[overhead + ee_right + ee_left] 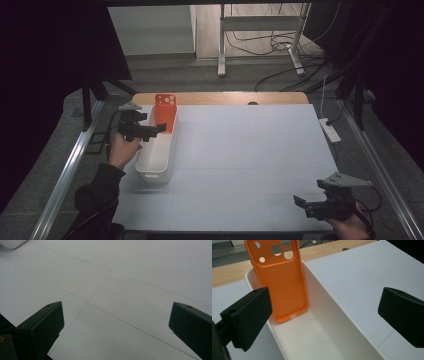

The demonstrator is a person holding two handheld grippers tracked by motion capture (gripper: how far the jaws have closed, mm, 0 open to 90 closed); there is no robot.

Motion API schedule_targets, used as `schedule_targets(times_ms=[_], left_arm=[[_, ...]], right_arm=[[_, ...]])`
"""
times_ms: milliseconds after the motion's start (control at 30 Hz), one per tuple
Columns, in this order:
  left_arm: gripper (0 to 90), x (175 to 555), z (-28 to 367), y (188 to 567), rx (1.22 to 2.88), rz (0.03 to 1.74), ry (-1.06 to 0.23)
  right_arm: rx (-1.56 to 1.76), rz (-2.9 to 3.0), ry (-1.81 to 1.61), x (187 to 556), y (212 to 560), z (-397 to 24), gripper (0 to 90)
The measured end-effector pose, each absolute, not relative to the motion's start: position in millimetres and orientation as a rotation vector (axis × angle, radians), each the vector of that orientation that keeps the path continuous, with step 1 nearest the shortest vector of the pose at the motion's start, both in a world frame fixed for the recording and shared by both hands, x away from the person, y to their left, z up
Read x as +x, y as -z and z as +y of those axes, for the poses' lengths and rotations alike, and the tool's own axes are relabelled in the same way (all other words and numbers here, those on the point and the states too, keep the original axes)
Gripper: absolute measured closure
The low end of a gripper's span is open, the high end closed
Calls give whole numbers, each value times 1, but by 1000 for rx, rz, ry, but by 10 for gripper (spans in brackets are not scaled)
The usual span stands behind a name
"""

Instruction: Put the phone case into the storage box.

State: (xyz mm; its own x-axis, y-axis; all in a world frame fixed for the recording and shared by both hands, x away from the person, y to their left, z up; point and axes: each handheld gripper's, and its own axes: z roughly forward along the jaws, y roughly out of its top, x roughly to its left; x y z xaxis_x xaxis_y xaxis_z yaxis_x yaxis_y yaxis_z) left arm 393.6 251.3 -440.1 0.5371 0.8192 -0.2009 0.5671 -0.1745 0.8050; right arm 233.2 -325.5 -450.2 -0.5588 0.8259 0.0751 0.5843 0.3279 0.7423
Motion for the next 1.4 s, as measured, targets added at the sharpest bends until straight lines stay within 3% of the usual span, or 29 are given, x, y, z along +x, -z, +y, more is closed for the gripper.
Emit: schedule_targets(times_ms=[1400], left_arm=[[0,346,242,439,1882,1089,-352]], right_arm=[[1248,2284,-1070,233,450,-324,4]])
